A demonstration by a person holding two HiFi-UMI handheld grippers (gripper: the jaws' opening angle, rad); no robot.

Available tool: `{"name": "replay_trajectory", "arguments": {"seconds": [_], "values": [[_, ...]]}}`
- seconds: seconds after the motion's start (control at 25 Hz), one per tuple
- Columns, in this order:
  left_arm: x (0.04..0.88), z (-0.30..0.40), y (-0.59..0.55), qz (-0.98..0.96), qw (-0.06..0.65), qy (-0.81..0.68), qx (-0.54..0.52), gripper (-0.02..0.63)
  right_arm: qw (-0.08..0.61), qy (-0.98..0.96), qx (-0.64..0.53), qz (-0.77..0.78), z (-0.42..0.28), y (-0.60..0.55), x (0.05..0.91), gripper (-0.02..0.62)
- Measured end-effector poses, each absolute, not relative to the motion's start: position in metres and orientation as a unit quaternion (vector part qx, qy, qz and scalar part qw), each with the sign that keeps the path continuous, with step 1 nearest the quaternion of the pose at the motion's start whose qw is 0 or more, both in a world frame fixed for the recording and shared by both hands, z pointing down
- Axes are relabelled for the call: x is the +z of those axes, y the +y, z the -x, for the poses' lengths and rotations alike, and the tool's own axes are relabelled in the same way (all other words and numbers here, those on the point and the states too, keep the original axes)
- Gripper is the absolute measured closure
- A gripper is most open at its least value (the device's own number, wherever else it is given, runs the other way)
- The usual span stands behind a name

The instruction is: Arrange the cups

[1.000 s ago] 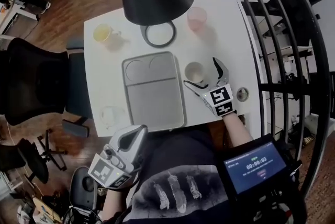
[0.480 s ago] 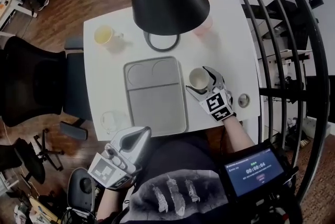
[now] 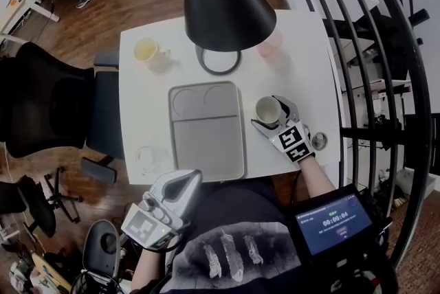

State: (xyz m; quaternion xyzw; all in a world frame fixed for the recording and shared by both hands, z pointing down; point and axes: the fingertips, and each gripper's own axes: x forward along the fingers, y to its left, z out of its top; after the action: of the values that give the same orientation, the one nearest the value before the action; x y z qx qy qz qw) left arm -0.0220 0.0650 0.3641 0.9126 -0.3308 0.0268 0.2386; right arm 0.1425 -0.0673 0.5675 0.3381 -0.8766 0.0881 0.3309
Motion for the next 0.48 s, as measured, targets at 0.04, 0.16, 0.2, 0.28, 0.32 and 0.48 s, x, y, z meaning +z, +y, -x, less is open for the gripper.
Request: {"name": "replay_trajectory", "arguments": {"seconds": [0.04, 0.16, 0.2, 0.28, 0.32, 0.48], "values": [[0.364, 0.021, 0.066, -0.912, 0.237, -0.332, 0.026, 0.591, 0.33, -0.876, 0.09, -0.339, -0.148, -0.068, 0.566, 0.189], [0.365, 0.017, 0.07, -0.915, 0.228, -0.331, 0.026, 0.591, 0.318, -0.877, 0.093, -0.348, -0.162, -0.071, 0.552, 0.189], [0.364, 0.015, 0.07, -0.915, 0.227, -0.332, 0.025, 0.591, 0.312, -0.878, 0.091, -0.351, -0.165, -0.073, 0.544, 0.189], [0.36, 0.013, 0.068, -0.913, 0.231, -0.335, 0.019, 0.591, 0.301, -0.883, 0.076, -0.352, -0.167, -0.079, 0.524, 0.189], [0.359, 0.013, 0.067, -0.913, 0.231, -0.336, 0.017, 0.591, 0.295, -0.887, 0.065, -0.35, -0.165, -0.083, 0.512, 0.189], [0.359, 0.02, 0.067, -0.912, 0.225, -0.342, 0.012, 0.591, 0.275, -0.908, 0.017, -0.316, -0.143, -0.098, 0.464, 0.189]]}}
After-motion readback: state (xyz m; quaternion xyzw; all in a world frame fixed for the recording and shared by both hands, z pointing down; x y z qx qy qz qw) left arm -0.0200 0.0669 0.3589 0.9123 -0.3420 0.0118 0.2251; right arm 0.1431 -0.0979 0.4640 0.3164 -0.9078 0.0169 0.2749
